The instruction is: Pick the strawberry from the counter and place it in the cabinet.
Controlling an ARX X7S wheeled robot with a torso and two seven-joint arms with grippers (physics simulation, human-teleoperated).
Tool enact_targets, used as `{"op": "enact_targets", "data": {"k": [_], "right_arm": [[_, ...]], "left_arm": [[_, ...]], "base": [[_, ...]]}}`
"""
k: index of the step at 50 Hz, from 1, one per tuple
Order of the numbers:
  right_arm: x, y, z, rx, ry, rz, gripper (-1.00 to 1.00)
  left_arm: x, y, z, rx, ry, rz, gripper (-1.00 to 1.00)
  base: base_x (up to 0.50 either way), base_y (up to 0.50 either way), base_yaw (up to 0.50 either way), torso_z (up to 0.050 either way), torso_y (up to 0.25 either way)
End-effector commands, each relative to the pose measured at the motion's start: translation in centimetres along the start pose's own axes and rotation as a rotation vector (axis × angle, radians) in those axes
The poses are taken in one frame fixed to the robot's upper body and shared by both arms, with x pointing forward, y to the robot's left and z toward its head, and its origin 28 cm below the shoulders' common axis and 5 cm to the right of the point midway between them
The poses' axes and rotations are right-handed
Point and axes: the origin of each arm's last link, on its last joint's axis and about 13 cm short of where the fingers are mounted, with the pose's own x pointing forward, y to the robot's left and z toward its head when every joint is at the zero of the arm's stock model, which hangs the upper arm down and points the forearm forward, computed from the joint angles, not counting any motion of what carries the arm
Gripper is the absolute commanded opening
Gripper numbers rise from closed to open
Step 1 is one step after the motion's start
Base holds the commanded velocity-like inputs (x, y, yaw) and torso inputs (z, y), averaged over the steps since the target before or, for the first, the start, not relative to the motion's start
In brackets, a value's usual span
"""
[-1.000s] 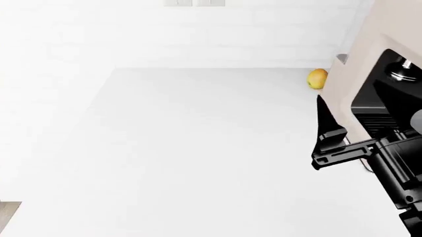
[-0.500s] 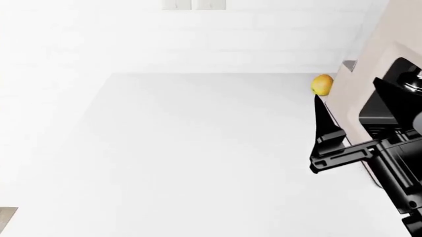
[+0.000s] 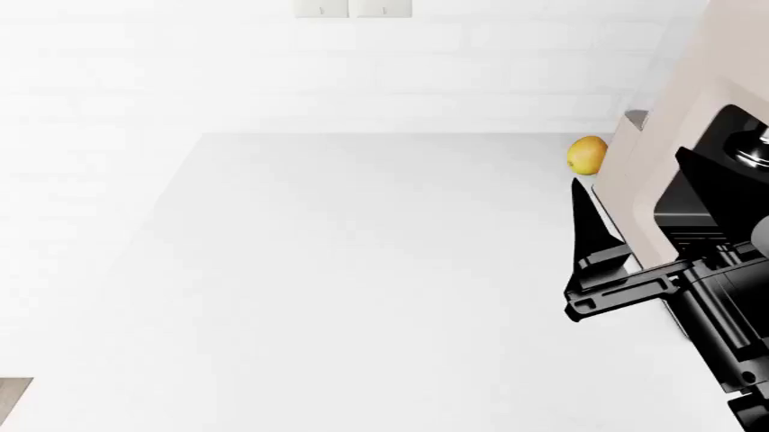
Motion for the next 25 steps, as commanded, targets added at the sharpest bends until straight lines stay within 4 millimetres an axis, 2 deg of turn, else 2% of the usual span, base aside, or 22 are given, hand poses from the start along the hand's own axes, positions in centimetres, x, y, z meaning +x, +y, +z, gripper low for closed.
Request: {"op": "enact_targets", "data": {"k": [1, 12, 25], "right_arm": [[0.3, 0.0, -0.6, 0.007, -0.011, 0.017, 1.00], [0.9, 0.2, -0.8, 0.016, -0.023, 0.035, 1.00], [1.0, 0.5, -0.1, 0.022, -0.040, 0.047, 1.00]], "left_arm": [[-1.7, 0.5, 2.5, 0.052, -0.058, -0.016, 1.00], [-5.7, 0.7, 6.0, 0.091, -0.166, -0.080, 1.00], [-11.6, 0.6, 8.0, 0.149, -0.210, -0.109, 1.00]], "base": [[0.00, 0.00, 0.00, 0.000, 0.000], [0.00, 0.00, 0.00, 0.000, 0.000], [0.00, 0.00, 0.00, 0.000, 0.000]]}}
